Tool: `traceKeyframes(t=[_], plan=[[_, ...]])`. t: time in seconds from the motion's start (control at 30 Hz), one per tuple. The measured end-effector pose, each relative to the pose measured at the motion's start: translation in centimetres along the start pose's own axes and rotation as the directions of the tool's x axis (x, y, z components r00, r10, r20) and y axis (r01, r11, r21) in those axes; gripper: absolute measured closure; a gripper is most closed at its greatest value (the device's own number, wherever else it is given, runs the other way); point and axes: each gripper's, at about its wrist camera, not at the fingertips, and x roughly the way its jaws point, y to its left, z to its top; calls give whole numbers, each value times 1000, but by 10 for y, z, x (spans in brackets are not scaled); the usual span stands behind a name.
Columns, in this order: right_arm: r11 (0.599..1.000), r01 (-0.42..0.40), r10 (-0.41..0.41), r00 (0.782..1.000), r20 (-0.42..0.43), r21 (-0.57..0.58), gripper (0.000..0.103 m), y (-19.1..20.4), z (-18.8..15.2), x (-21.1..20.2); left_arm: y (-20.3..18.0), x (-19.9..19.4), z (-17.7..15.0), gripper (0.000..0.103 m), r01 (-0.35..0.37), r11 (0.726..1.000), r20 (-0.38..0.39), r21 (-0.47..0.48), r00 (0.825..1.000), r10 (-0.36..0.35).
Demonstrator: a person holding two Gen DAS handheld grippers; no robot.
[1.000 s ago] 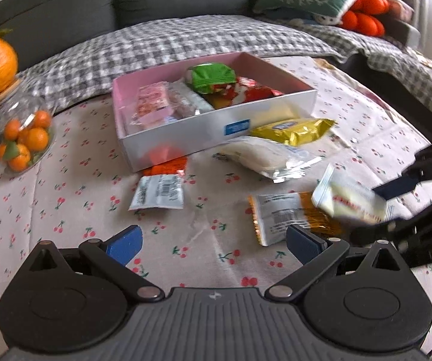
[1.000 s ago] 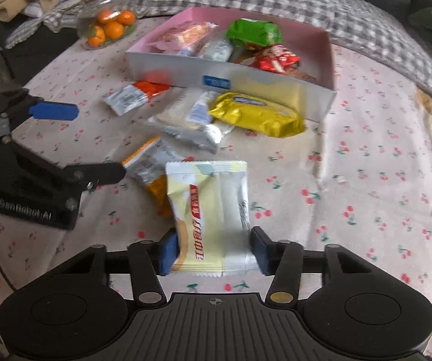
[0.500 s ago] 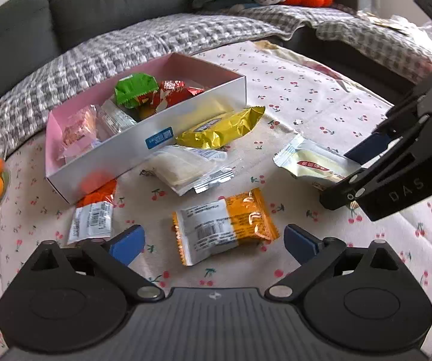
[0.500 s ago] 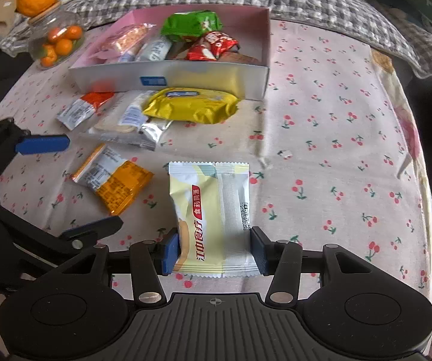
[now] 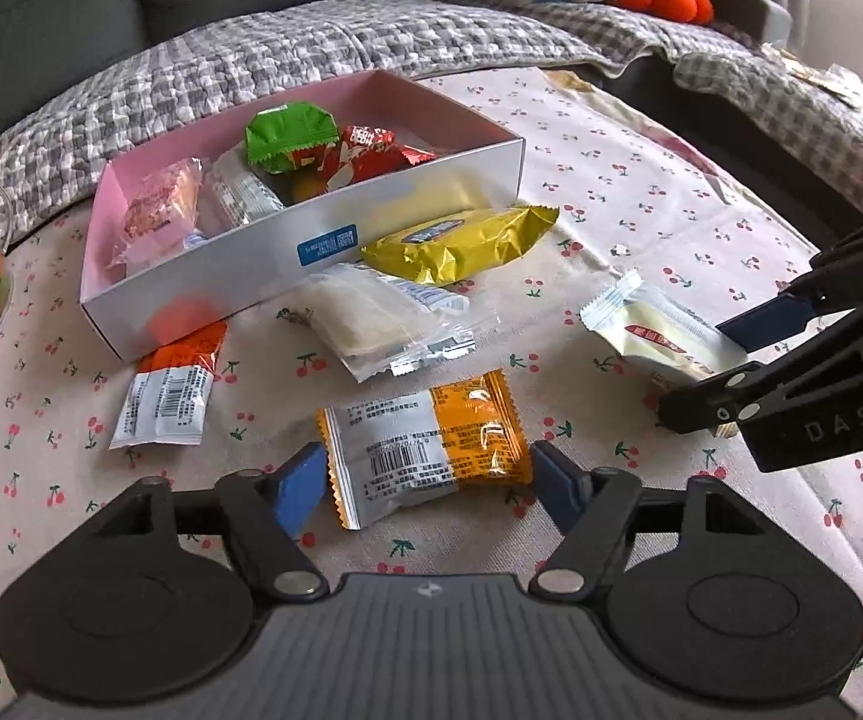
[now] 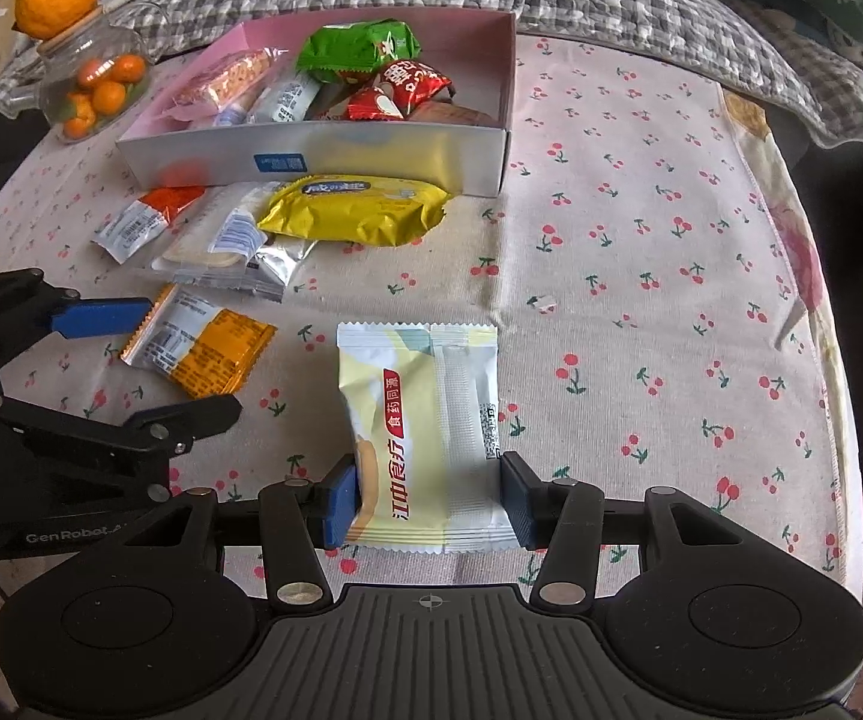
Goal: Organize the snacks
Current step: 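Grasp the cream packet with the right tool while the left tool grasps the orange-and-white packet, then lift the cream packet with the right tool while the left tool grasps the orange-and-white packet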
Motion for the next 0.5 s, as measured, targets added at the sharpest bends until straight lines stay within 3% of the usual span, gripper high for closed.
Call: traceKeyframes(t=[0.2,0.5], plan=[[1000,2,-2,1000,0,2,55,0,0,0,-2,-4,-2,42,-11,1000,9,23,1000,10],[999,-11,10,1000,21,36,55,-2,2,-6,12,-12,-4,47,-4,1000,-11,-23,1000,4]])
